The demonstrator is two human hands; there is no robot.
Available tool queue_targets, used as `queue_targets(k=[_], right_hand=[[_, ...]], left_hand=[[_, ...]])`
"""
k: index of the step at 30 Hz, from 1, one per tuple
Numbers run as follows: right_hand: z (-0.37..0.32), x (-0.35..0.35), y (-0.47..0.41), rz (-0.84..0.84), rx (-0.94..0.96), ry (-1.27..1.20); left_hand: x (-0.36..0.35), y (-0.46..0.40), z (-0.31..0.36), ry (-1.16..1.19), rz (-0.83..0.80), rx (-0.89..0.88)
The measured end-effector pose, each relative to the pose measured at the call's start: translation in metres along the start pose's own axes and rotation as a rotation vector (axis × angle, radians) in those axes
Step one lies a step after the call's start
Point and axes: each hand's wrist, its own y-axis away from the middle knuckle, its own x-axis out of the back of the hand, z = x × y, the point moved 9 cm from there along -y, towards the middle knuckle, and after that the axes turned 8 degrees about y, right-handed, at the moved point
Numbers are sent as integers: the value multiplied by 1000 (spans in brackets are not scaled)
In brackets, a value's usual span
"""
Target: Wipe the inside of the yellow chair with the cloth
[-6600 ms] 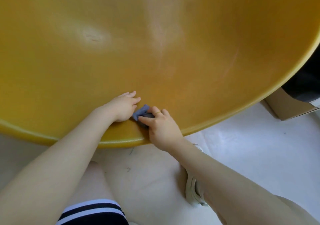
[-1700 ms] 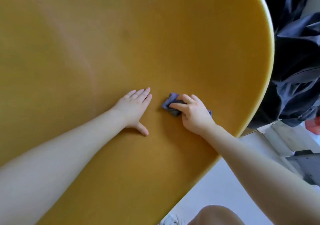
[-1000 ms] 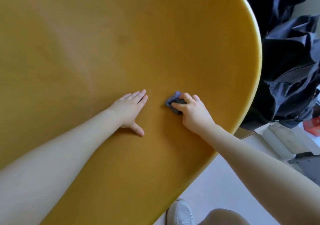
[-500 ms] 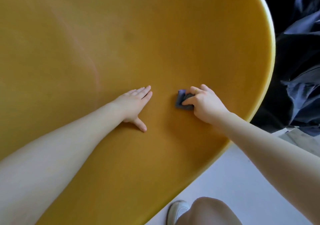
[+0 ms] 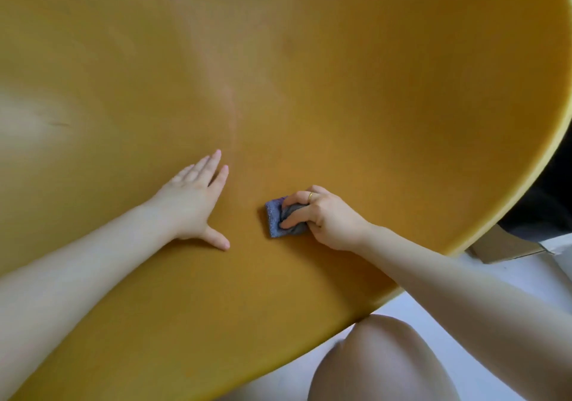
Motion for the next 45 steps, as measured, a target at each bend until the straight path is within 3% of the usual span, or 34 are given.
queue_targets(k=[2,6,8,16,21,24,27,30,32,37,40,45], right_hand=[[14,7,3,-48,32,36],[77,39,20,32,-204,134],[77,38,20,85,-273,146],[-39,-16,-21,21,48,-72],[-23,-12,-10,-94,81,-40],[31,12,17,-114,-59,69],[101,63,44,-72,-339,276],[149,117,62,74,-651,476],[148,121,62,144,-707,550],[106,77,58,179,-454,514],[117,84,52,164,-341,536],[169,139,21,232,-379,846]], left_hand=[[-1,5,-6,-8,21,101],[-4,5,-13,29,-9,196],[-7,4,-16,55,-33,208],[-10,4,-17,139,-16,178],[-6,7,-14,118,-24,171],[8,3,6,78,24,33],[25,-7,43,151,78,-177],[53,-26,78,192,219,-294],[74,-42,98,231,303,-335],[118,-88,128,206,456,-315],[138,-115,133,113,487,-250],[147,-154,128,2,411,-97]])
